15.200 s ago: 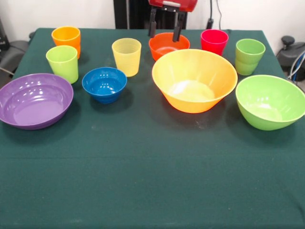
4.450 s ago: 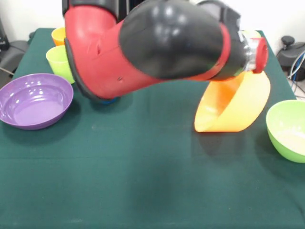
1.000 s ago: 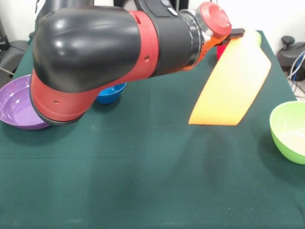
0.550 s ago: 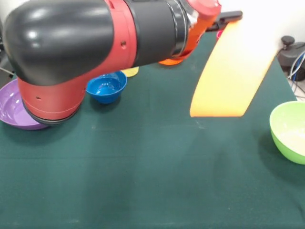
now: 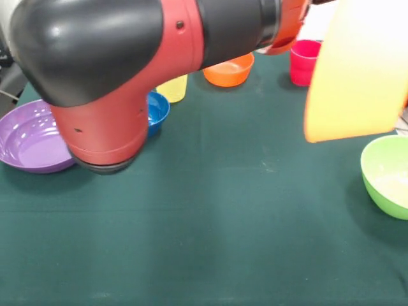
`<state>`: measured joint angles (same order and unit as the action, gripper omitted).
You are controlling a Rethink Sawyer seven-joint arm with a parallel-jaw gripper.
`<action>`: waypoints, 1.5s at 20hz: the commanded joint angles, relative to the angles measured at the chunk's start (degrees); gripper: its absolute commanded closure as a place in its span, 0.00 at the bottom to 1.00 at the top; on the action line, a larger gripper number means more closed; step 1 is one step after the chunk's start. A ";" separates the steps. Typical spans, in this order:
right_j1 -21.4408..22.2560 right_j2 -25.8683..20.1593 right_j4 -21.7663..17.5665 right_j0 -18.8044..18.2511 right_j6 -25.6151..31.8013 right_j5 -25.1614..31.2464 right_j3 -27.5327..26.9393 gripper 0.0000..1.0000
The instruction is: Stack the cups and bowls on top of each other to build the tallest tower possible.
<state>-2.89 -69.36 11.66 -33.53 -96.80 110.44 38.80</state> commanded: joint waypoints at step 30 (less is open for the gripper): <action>-8.60 -12.25 5.90 5.47 47.34 -7.62 -9.23 1.00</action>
<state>-11.08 -80.78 13.98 -29.36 -72.83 104.30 34.21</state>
